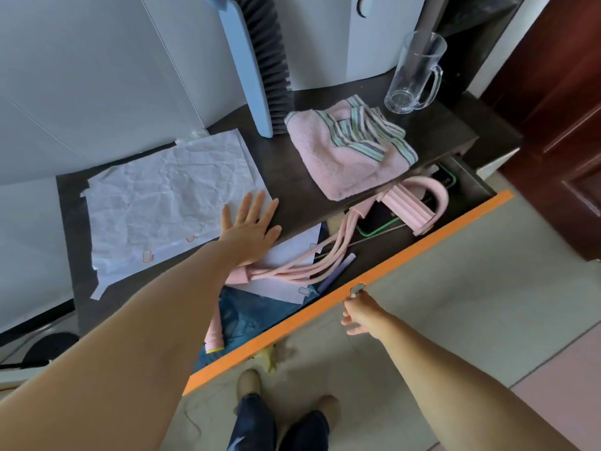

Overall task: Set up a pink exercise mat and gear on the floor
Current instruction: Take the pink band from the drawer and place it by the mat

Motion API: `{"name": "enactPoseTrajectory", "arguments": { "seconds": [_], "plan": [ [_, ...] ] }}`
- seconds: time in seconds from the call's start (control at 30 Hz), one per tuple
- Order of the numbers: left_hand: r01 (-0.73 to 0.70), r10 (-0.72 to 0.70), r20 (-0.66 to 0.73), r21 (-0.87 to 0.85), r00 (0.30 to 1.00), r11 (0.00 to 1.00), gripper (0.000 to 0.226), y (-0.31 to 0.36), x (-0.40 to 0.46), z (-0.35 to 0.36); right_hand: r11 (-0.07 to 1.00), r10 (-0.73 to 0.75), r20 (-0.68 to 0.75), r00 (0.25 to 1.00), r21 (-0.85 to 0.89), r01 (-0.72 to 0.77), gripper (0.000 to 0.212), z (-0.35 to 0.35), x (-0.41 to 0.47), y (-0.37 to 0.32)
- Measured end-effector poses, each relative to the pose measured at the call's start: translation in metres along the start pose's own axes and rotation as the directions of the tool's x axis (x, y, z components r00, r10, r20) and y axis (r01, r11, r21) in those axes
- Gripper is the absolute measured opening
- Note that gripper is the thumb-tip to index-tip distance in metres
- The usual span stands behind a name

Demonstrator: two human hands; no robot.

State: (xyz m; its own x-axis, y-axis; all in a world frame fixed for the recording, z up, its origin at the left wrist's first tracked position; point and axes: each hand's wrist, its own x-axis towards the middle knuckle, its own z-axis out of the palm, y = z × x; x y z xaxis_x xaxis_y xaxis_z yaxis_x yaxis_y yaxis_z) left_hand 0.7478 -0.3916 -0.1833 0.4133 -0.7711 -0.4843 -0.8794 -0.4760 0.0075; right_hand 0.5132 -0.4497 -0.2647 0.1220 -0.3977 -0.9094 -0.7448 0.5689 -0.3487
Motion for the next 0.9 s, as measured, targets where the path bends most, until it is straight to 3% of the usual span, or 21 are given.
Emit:
{"name": "enactPoseTrajectory", "arguments": {
  "seconds": [0.1, 0.23, 0.43, 0.53, 0.63, 0.7, 0.77, 0.83, 0.9],
  "plan": [
    [-0.001, 0.001, -0.009, -0.009, 1.0, 1.0, 0.059, 0.0, -0.001, 0.001, 0.998, 0.06, -0.052, 0.997, -0.001, -0.06, 0.007, -0.011, -0.013, 0.032],
    [-0.003, 0.003, -0.033, -0.01, 0.999, 1.0, 0.059, -0.001, -0.001, 0.003, 0.992, 0.078, -0.104, 0.991, -0.095, -0.088, 0.025, -0.02, -0.017, 0.07],
    [0.009, -0.005, -0.088, 0.037, 0.996, 0.999, 0.059, 0.001, -0.005, 0.005, 0.942, 0.057, -0.013, 0.998, -0.33, -0.058, 0.037, -0.038, -0.037, 0.08],
    [0.033, -0.002, -0.172, 0.177, 0.985, 0.984, 0.06, 0.006, -0.011, 0.002, 0.82, 0.137, 0.128, 0.982, -0.571, -0.04, 0.039, -0.065, -0.06, 0.057],
    [0.093, -0.025, -0.265, 0.25, 0.964, 0.964, 0.06, 0.023, -0.02, -0.002, 0.653, 0.266, 0.193, 0.944, -0.757, -0.03, 0.021, -0.101, -0.087, 0.014],
    [0.112, -0.075, -0.334, 0.095, 0.94, 0.989, 0.065, 0.037, -0.035, 0.001, 0.706, 0.149, 0.184, 0.972, -0.707, 0.025, 0.02, -0.125, -0.1, -0.02],
    [0.111, -0.143, -0.381, -0.107, 0.913, 0.988, 0.07, 0.049, -0.06, 0.019, 0.824, -0.076, 0.076, 0.994, -0.556, 0.105, 0.02, -0.144, -0.098, -0.049],
    [0.102, -0.211, -0.423, -0.264, 0.881, 0.959, 0.073, 0.052, -0.093, 0.05, 0.753, -0.342, -0.128, 0.931, -0.63, 0.19, 0.022, -0.156, -0.081, -0.065],
    [0.109, -0.271, -0.415, -0.374, 0.869, 0.921, 0.07, 0.047, -0.12, 0.088, 0.618, -0.533, -0.252, 0.808, -0.768, 0.168, 0.042, -0.164, -0.056, -0.064]
  ]
}}
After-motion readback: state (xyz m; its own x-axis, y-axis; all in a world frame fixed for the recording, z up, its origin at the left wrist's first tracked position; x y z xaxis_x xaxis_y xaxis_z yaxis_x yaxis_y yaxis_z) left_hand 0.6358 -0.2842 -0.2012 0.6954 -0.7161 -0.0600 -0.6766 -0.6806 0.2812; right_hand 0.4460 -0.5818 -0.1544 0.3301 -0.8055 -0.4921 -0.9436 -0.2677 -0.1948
